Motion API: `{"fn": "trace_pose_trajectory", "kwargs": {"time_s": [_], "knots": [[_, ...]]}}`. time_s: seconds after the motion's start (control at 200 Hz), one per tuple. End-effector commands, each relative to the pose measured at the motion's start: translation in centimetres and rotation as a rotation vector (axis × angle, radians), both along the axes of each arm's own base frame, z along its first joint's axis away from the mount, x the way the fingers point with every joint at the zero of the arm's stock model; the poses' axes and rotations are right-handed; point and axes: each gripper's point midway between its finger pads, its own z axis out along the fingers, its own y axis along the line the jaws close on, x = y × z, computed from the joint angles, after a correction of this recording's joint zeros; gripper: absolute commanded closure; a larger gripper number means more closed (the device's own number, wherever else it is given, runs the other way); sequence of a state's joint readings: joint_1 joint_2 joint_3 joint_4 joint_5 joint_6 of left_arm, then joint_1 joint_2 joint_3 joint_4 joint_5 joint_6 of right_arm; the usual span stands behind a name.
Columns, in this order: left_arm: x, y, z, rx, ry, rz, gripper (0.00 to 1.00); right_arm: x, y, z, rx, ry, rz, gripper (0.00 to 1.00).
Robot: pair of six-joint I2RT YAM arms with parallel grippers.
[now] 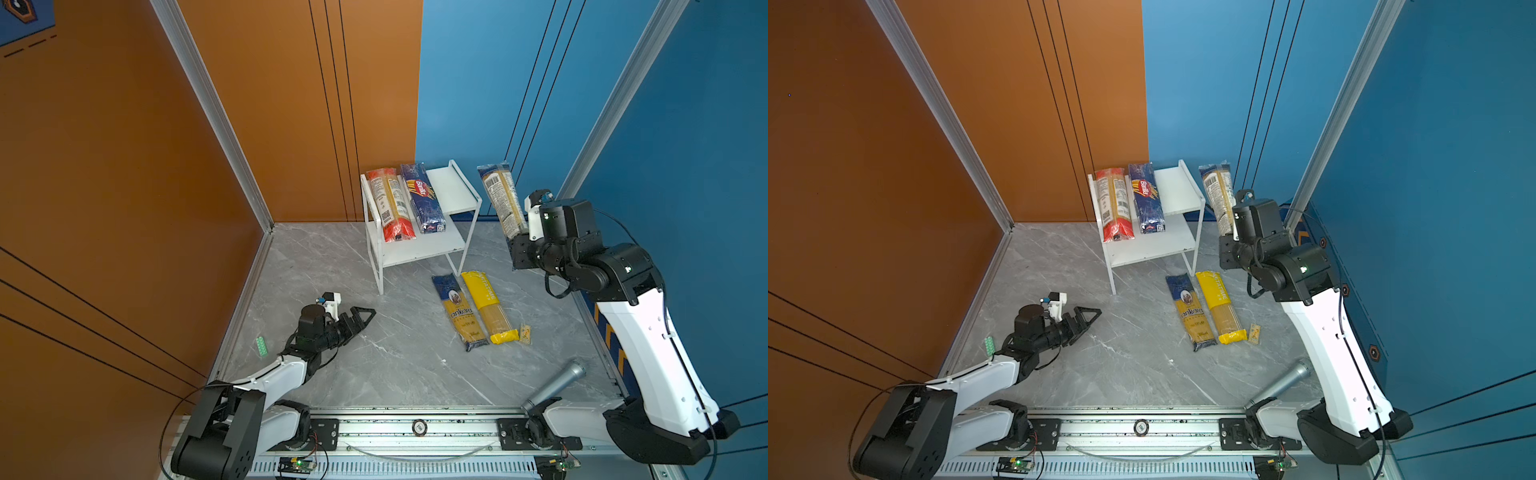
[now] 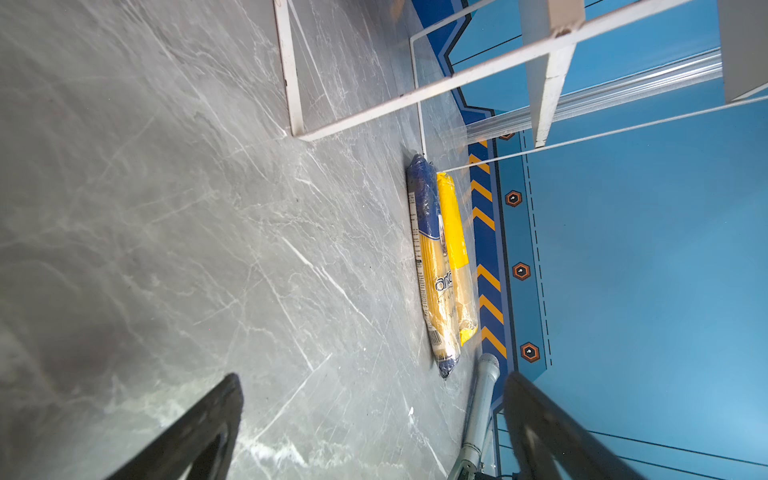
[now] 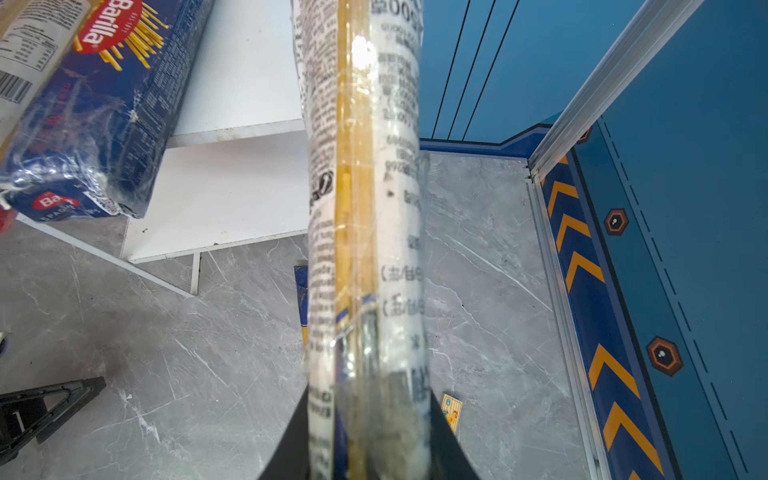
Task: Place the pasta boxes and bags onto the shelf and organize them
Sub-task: 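Lift the white-labelled bag upright with the right gripper toward the shelf, then carry the upright bag over the shelf tier beside the Barilla box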
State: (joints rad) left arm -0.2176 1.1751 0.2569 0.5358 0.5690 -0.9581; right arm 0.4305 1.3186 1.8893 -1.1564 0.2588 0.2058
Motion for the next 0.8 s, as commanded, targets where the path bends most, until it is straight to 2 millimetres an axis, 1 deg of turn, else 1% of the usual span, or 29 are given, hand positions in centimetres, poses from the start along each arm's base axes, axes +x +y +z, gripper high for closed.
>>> {"fn": "trace_pose_trajectory", "kwargs": {"time_s": [0.0, 0.125, 0.23, 0.38, 0.636, 0.796], "knots": [[0.5, -0.4, 1.1, 0.001, -0.045, -0.013, 0.02, 1.8, 0.8, 6.9, 0.104, -0.254, 0.015, 1.0], [0.5, -0.4, 1.0, 0.002, -0.044, -0.013, 0.02, 2.5, 2.7, 8.1, 0.154, -0.301, 0.094, 1.0], [0.5, -0.4, 1.0, 0.003, -0.045, -0.012, 0.02, 3.1, 3.3, 8.8, 0.186, -0.334, 0.108, 1.0], [0.4, -0.4, 1.0, 0.002, -0.044, -0.012, 0.02, 4.0, 4.7, 9.2, 0.223, -0.358, 0.154, 1.0], [0.4, -0.3, 0.9, 0.004, -0.043, -0.01, 0.02, 5.4, 6.1, 10.2, 0.277, -0.417, 0.188, 1.0], [0.4, -0.3, 0.9, 0.003, -0.044, -0.011, 0.02, 6.3, 7.3, 9.9, 0.3, -0.419, 0.211, 1.0]]}}
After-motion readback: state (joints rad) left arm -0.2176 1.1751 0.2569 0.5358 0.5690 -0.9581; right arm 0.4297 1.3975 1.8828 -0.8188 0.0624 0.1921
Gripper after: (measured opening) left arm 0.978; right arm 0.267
